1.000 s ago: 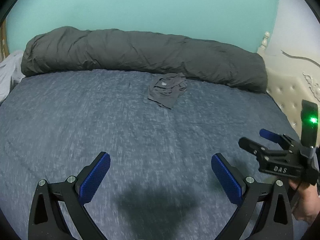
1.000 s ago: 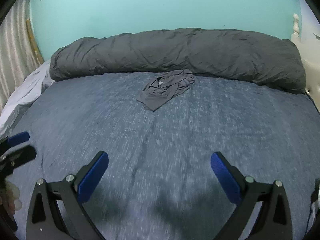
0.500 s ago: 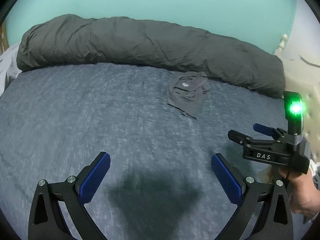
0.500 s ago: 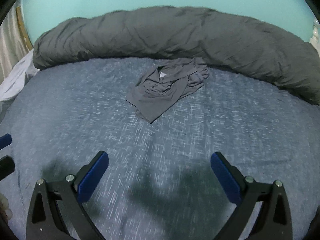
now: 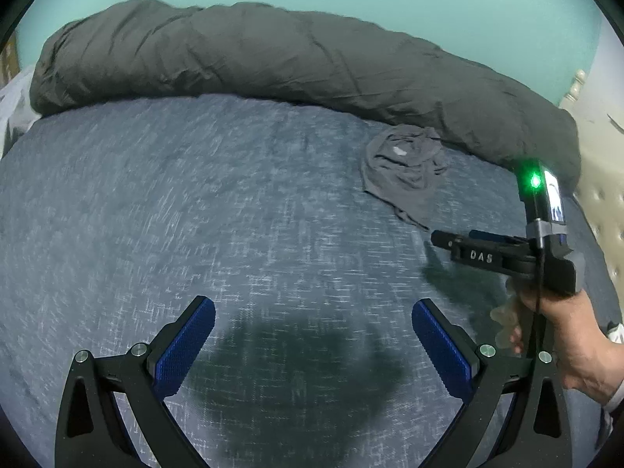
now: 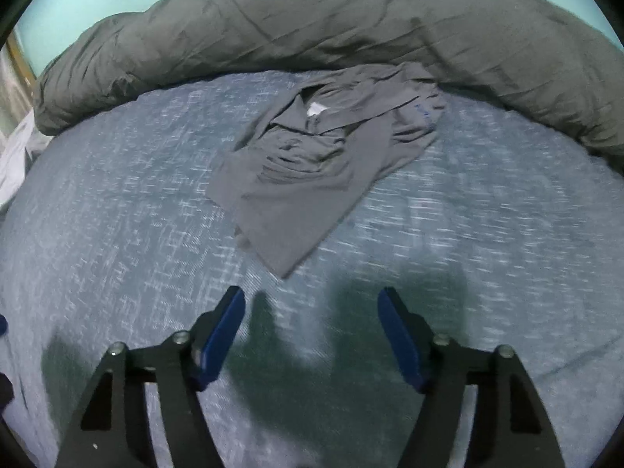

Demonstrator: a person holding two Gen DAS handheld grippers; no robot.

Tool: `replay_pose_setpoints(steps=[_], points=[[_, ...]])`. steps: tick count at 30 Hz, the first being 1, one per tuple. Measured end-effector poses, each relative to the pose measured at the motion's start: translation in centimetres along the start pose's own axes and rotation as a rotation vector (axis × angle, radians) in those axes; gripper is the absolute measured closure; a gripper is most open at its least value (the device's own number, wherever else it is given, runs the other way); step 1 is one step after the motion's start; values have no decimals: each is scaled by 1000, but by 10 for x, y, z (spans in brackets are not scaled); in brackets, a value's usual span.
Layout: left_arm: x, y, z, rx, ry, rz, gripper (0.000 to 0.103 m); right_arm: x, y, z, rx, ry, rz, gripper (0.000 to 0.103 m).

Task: Fold clothes
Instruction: 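Move the right tool to the grey garment and close it on the fabric, then lift the grey garment with the right tool and drag it across the bed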

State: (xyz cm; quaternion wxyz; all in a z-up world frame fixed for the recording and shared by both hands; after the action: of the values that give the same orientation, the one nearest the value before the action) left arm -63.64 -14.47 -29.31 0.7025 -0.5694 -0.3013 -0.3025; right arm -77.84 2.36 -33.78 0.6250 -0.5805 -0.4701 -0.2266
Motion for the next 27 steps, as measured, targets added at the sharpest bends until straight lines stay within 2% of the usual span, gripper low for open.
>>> replay_pose_setpoints(steps=[3,5,6,8,10,21,27], points=[[-5,4,-4,13,7,-9,0,-12,-5,-5,5,-16,1,49],[-7,6,-6,16,11,-11,0,-17,-9,-6,-4,-14,8,70],[-6,7,-7,18,13,-11,0,-18,-10,-8,-1,-18,13,74],[-4,10,-10,27,19,-8,0,-17,-13,-12,16,-22,27,94],[-2,13,-12,28,18,-5,0,-15,-14,-17,32,-30,40,101],[16,31,-9,11,-2,-1,0,42,5,-26,74,-110,135,102],[30,51,3,1,7,-16,0,87,36,-42,108,-157,167,102]])
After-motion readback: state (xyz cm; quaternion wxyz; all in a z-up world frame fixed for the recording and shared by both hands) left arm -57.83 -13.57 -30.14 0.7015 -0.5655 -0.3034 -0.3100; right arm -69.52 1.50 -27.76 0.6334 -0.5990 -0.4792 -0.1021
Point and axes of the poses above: each gripper's, at about its wrist camera, not at the fingertips, and x roughly against the way its jaws point, z to its right, y to its underside, the point moved 8 cm from there along -x, roughly the way its jaws point, and after that the axes turned 3 degrees about -x, right-handed, at the moved point
